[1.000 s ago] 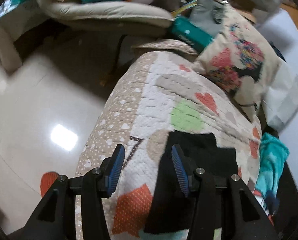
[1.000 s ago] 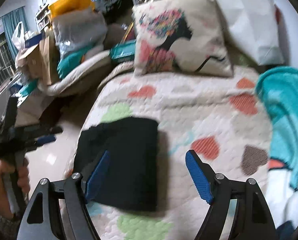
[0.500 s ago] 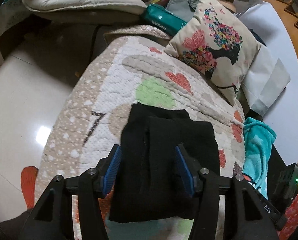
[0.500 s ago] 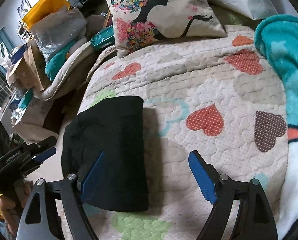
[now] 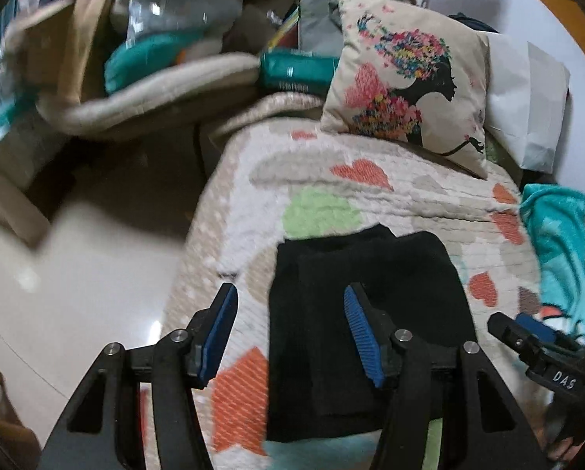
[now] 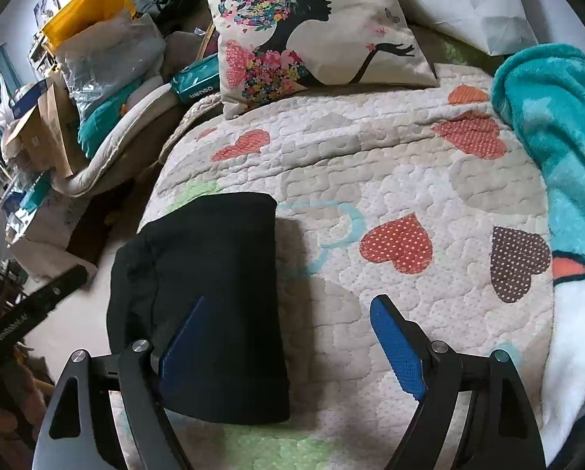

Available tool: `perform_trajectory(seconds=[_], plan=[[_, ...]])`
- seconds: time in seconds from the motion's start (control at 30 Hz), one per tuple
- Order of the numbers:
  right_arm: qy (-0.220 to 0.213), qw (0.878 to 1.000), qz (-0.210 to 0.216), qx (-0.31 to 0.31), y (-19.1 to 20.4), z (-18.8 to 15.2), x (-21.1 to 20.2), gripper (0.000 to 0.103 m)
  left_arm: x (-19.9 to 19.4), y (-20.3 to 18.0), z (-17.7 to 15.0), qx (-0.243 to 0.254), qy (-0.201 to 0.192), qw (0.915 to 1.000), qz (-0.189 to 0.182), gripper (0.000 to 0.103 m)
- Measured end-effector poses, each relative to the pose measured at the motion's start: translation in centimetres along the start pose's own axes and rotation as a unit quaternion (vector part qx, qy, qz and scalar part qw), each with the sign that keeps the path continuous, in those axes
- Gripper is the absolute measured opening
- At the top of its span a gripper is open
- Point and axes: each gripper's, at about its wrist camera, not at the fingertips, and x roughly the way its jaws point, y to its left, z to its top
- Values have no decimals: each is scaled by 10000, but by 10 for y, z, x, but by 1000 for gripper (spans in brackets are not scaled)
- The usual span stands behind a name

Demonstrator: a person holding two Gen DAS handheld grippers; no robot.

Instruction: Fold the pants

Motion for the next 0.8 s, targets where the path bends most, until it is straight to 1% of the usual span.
perform_trajectory(seconds=[0.13,0.23,0.57,0.8], plan=[[-53,10000,3,34,0,1,-3,88,-10,-7,0,261,-281,9991,150,60],[-95,9999,-37,29,-1,1,-4,88,-12,-11,-2,379,-362,9984,209,61],[-80,9999,-30,121,-6,-1,-2,88,-7,-13,-4,307,-193,9993,93,61],[-21,9999,-23,125,-7,-1,-1,88,1,-9,-6,184,22,9998,-17,61]])
